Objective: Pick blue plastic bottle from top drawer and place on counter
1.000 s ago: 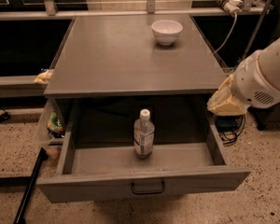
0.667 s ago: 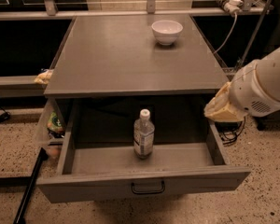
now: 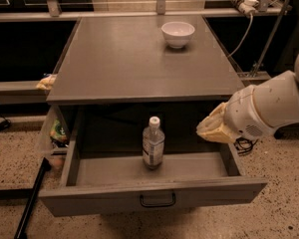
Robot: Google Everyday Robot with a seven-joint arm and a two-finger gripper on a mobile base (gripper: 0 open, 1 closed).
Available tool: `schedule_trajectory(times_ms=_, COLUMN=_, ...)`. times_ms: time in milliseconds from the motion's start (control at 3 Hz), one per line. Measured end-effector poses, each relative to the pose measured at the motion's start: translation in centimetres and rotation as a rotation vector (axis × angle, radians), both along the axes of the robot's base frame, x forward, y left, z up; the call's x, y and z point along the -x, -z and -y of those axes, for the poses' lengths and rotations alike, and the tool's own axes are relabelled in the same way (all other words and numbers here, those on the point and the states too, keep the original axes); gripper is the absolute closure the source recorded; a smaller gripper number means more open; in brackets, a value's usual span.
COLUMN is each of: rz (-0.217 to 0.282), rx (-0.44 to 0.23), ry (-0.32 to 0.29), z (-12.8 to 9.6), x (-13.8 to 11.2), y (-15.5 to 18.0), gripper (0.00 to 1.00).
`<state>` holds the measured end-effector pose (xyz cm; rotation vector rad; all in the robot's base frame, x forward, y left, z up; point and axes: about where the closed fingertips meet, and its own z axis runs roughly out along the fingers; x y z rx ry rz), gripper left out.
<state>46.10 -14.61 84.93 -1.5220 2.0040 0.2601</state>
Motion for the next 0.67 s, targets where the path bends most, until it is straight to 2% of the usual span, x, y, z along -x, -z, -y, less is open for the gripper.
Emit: schedule_trajectory(times_ms=667, rz=-0.003, rx=-0.147, ry=-0.044, z=-2.5, x=-1.8, y=3.4, gripper=0.3)
